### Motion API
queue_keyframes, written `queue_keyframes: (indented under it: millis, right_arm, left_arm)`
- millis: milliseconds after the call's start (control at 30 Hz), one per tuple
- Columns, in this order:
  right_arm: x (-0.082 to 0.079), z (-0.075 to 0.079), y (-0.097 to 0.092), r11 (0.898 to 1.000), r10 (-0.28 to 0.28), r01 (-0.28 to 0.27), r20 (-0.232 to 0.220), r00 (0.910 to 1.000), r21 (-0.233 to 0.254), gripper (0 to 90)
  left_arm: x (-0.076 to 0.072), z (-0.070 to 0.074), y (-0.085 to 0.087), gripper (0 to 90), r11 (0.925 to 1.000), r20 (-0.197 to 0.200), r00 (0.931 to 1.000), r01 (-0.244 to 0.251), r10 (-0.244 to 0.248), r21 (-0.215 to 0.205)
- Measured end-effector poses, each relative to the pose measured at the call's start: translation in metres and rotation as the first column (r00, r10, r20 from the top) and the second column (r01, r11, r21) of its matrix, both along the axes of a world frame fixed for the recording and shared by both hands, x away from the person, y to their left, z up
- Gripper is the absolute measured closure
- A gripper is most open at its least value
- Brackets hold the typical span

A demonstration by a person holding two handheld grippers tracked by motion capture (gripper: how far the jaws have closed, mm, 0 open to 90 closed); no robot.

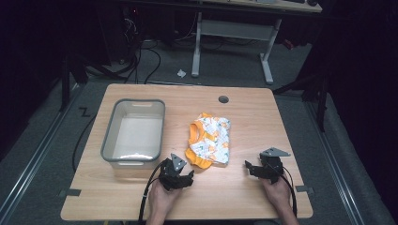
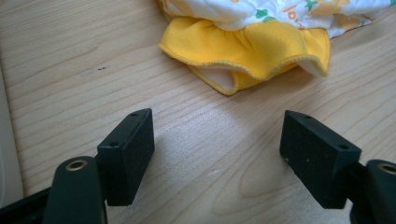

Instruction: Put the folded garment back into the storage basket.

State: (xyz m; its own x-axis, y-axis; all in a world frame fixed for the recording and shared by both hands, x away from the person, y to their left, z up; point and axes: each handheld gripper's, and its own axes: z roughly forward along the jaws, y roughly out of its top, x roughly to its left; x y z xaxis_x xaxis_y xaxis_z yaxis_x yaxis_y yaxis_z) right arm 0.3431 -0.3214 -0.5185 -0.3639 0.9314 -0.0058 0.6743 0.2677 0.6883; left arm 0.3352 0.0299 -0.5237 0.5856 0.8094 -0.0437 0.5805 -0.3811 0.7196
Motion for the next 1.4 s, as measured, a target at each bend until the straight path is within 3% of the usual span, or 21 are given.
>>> queue_keyframes:
  millis: [200,400,633,800,967,1067,1400]
  right_arm:
    - [0.000,0.000,0.000,1.000,0.000,0.000,0.000,1.0000,0.000,26.1]
    - [0.000,0.000,0.000,1.000,0.000,0.000,0.000,1.0000,0.000,26.1]
    - [0.000,0.000,0.000,1.000,0.000,0.000,0.000,1.0000,0.000,26.1]
    - [0.000,0.000,0.000,1.000,0.000,0.000,0.000,1.0000,0.000,26.1]
    - [0.000,0.000,0.000,1.000,0.001,-0.001,0.000,1.0000,0.000,26.1]
    - [0.000,0.000,0.000,1.000,0.001,-0.001,0.000,1.0000,0.000,26.1]
    - [0.000,0.000,0.000,1.000,0.000,0.000,-0.001,1.0000,-0.002,26.1]
  left_arm:
    - [0.001,0.001,0.000,27.8,1.0000,-0.006,1.0000,-0.006,0.006,0.003]
    - [-0.001,0.005,0.000,28.4,0.9997,-0.007,1.0000,-0.004,0.004,-0.023]
    - [-0.001,0.020,-0.003,27.1,0.9983,0.004,0.9998,0.018,-0.018,-0.055]
    - [0.001,0.023,-0.007,27.3,0.9974,0.008,0.9995,0.032,-0.032,-0.064]
    - [0.003,0.027,-0.010,26.9,0.9939,0.014,0.9993,0.035,-0.033,-0.105]
    - [0.005,0.033,-0.009,26.8,0.9878,0.019,0.9995,0.027,-0.025,-0.154]
    - [0.013,0.049,-0.016,26.2,0.9898,0.043,0.9983,0.043,-0.038,-0.136]
